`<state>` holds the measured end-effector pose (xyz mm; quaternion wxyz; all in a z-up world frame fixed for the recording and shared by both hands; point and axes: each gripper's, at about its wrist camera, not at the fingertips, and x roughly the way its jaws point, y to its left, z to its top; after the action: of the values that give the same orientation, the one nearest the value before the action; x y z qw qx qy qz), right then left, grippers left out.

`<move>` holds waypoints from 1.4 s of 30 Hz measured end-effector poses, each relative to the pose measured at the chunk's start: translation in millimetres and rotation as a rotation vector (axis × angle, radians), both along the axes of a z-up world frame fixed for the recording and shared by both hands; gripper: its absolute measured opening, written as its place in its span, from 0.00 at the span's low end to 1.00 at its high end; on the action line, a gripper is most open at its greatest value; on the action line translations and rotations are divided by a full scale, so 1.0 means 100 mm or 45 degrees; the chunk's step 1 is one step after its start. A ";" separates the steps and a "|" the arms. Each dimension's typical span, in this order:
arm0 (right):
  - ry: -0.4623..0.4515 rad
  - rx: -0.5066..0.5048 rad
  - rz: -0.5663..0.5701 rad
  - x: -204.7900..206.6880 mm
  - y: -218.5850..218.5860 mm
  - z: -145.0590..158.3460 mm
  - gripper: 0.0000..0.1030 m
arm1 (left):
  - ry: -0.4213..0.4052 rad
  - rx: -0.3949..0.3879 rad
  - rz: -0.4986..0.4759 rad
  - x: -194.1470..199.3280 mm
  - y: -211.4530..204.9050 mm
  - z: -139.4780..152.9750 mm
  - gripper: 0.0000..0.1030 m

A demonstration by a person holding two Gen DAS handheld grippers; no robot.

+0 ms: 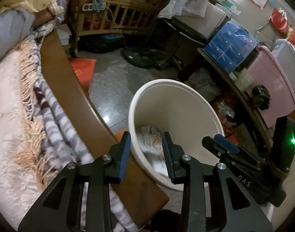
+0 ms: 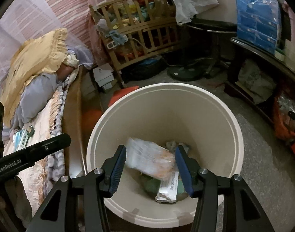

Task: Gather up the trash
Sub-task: 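Open both tools to drop the snack bag and box into the bucket, then move both open tools back over the trash on the bed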

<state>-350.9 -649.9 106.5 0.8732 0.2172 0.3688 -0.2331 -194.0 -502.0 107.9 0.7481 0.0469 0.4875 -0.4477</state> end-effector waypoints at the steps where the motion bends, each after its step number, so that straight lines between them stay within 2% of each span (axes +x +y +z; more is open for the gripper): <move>1: 0.000 0.000 0.006 0.01 0.01 0.00 0.49 | -0.005 0.003 0.005 0.01 0.03 0.01 0.30; 5: 0.007 -0.006 0.034 0.04 0.07 0.00 0.51 | -0.039 0.017 0.041 0.04 0.16 0.05 0.30; 8: 0.016 -0.019 0.068 0.09 0.15 0.00 0.62 | -0.067 0.033 0.064 0.07 0.29 0.07 0.30; 17: 0.015 -0.034 0.201 0.32 0.53 0.07 0.62 | -0.154 0.096 0.162 0.24 0.75 0.14 0.30; 24: -0.008 -0.014 0.331 0.69 0.99 0.11 0.64 | -0.188 0.136 0.255 0.47 1.20 0.22 0.32; 28: -0.008 -0.001 0.425 0.95 1.32 0.09 0.66 | -0.200 0.134 0.323 0.62 1.58 0.28 0.46; 42: 0.044 0.010 0.773 1.92 2.43 -0.13 0.69 | -0.162 0.261 0.614 1.42 3.06 0.08 0.49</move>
<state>-159.4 -407.0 93.3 0.8958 0.0962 0.4325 0.0363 -51.7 -196.1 115.7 0.8536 0.0329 0.4793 -0.2012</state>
